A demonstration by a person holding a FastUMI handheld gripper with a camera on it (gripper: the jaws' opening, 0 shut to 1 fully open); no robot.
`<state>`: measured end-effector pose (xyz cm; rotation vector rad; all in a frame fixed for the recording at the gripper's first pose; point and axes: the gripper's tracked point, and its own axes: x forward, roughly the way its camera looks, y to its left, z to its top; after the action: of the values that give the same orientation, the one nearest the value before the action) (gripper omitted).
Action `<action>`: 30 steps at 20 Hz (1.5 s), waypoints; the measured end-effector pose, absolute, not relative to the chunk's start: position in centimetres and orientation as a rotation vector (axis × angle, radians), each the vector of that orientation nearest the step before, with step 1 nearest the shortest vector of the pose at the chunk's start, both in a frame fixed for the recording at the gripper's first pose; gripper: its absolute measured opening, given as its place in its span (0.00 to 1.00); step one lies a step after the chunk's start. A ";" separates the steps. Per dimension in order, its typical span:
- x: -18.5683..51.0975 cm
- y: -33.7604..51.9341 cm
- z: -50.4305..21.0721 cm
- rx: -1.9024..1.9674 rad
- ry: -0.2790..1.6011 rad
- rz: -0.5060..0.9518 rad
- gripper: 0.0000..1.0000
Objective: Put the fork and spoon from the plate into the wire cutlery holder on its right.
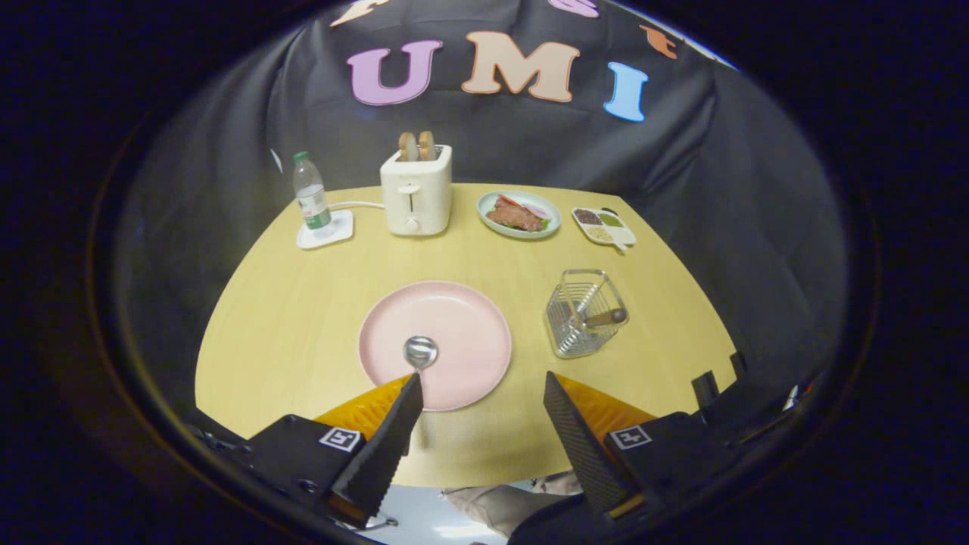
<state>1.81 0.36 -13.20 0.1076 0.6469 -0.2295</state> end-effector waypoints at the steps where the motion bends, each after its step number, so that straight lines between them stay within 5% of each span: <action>1: 1.7 0.9 -14.0 0.088 0.629 -0.228 1.00; 16: 3.1 7.9 -22.1 0.008 0.472 -0.155 0.99; 29: 4.8 9.2 -22.4 -0.044 0.488 -0.145 0.14; 30: 4.8 9.4 -22.1 -0.056 0.491 -0.136 0.14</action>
<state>4.76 9.37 -22.15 -0.0563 0.4910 -0.1363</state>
